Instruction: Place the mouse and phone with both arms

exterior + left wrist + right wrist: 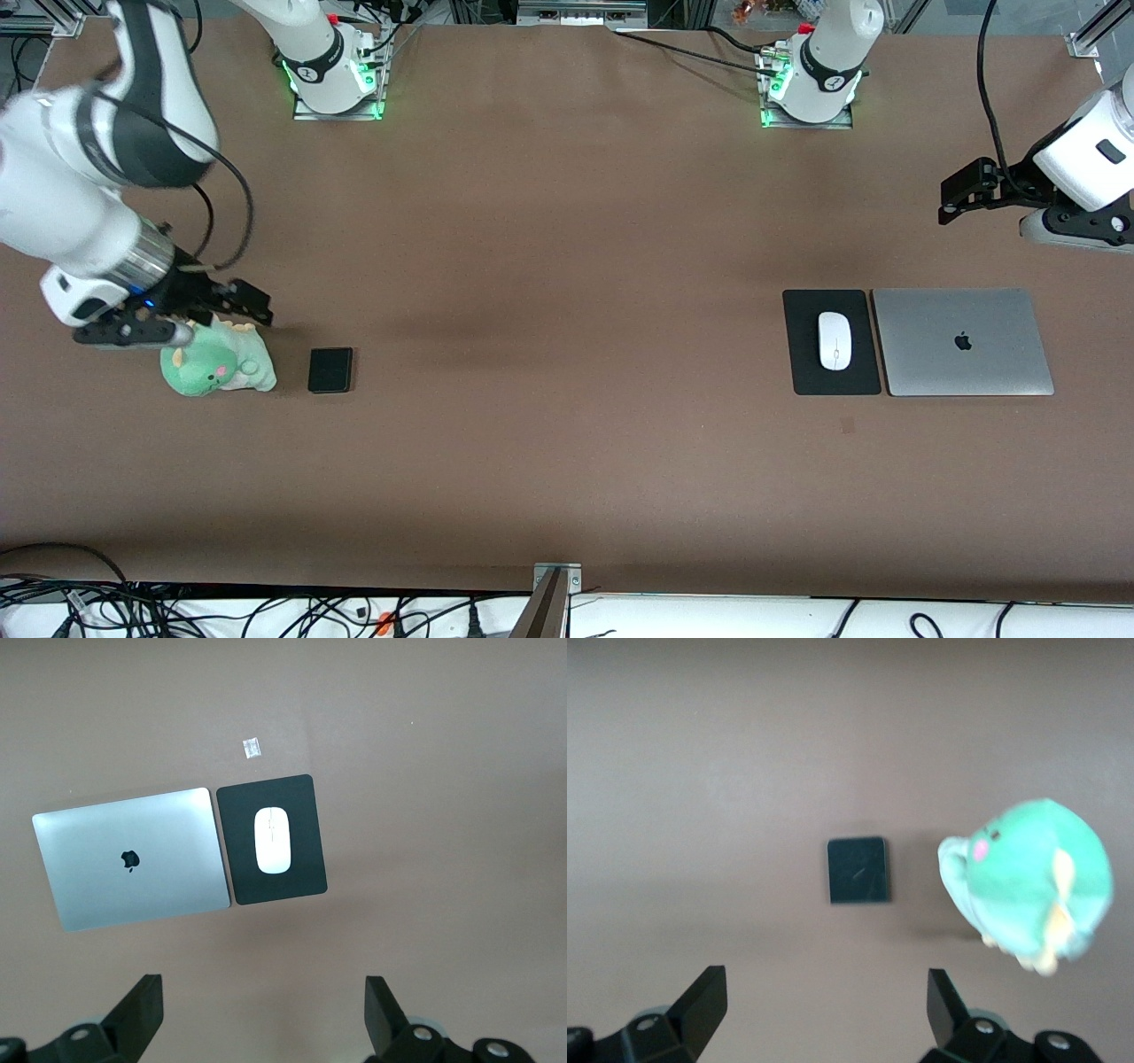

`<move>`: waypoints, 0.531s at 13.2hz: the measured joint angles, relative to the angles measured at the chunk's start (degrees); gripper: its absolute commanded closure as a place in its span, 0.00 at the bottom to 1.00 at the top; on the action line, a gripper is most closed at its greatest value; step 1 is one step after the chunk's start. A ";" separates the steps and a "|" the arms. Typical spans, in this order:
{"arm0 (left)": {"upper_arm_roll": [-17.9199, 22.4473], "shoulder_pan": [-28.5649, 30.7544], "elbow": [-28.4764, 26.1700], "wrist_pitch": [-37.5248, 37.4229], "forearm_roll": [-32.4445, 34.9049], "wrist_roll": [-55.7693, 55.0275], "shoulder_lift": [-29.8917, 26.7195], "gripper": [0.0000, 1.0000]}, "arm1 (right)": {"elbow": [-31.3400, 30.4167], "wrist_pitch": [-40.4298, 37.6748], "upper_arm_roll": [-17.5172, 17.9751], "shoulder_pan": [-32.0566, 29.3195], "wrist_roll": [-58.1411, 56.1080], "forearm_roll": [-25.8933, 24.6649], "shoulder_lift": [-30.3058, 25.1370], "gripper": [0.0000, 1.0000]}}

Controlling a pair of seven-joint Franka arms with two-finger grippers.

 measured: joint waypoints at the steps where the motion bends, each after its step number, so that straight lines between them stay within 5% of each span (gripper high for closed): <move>1: 0.00 0.00 0.00 -0.01 0.00 0.00 0.00 0.00 | 1.66 -4.78 0.07 -1.19 -0.11 -0.32 -1.45 0.00; 7: 0.00 0.00 -0.01 -0.05 0.00 0.00 0.00 0.00 | 10.35 -18.16 5.05 -8.94 -1.14 -9.22 -2.83 0.00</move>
